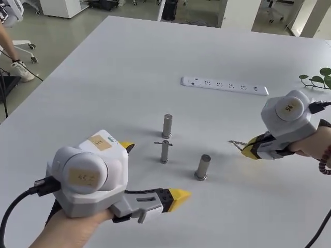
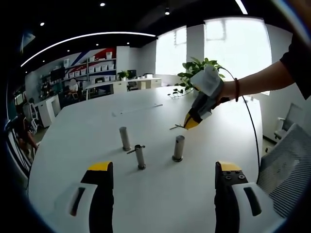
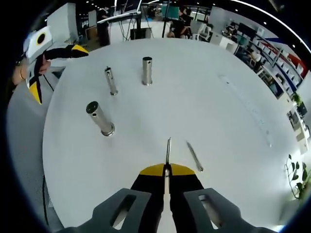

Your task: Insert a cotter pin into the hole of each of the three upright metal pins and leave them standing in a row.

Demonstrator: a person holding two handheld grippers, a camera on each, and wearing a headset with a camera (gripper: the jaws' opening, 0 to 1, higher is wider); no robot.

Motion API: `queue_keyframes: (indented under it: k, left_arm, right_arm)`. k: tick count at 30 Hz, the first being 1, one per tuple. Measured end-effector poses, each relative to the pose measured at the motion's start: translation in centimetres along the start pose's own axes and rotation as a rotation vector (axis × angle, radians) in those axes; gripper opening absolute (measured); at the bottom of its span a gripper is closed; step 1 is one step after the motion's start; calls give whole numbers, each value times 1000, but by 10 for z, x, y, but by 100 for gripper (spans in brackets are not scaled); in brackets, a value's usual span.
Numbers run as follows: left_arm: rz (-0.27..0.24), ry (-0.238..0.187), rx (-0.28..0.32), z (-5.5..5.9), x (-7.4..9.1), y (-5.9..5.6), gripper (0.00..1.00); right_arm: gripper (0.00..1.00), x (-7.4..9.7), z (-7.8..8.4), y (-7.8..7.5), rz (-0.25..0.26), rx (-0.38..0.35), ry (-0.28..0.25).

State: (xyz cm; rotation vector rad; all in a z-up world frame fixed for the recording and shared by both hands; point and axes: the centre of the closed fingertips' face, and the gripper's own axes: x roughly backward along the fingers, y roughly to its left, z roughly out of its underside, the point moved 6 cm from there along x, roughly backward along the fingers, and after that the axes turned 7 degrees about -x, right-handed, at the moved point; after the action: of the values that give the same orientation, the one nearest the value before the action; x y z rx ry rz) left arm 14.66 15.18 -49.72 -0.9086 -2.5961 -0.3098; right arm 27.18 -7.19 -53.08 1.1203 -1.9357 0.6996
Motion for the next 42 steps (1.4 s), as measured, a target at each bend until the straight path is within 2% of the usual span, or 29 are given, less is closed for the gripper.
queue_keyframes:
  k: [3,7,16,21,26,34,36,39,42]
  left_arm:
    - [6,3,2,0,1,-2,81]
    - [27,4,9,0,1,-6,72]
    - [82,-3,27,-4,-1,-17,63]
    - [121,9,53,-7,-2,-24,56]
    - [178,18,131,-7,-1,-32,45]
    - [225,5,258,-7,-2,-38,35]
    - [240,-1,290,-6,-3,-39,35]
    - [276,-8,360,-5,-5,-43,34]
    - [286,-15,391,-4,-5,-44,30]
  right_arm:
    - [0,5,-2,11,-8,26,-22]
    - [0,13,-5,25,-16,56,-48]
    - [0,30,-13,57,-53,125,-121]
    - [0,37,-19,76,-75,209,-162]
    - [0,38,-22,91,-93,302,-177]
    - [0,36,-25,112,-131,362,-195]
    - [0,36,-27,117,-136,397,-197]
    - [0,34,-28,124,-145,420,-199]
    - [0,33,-29,130,-153,445,-202]
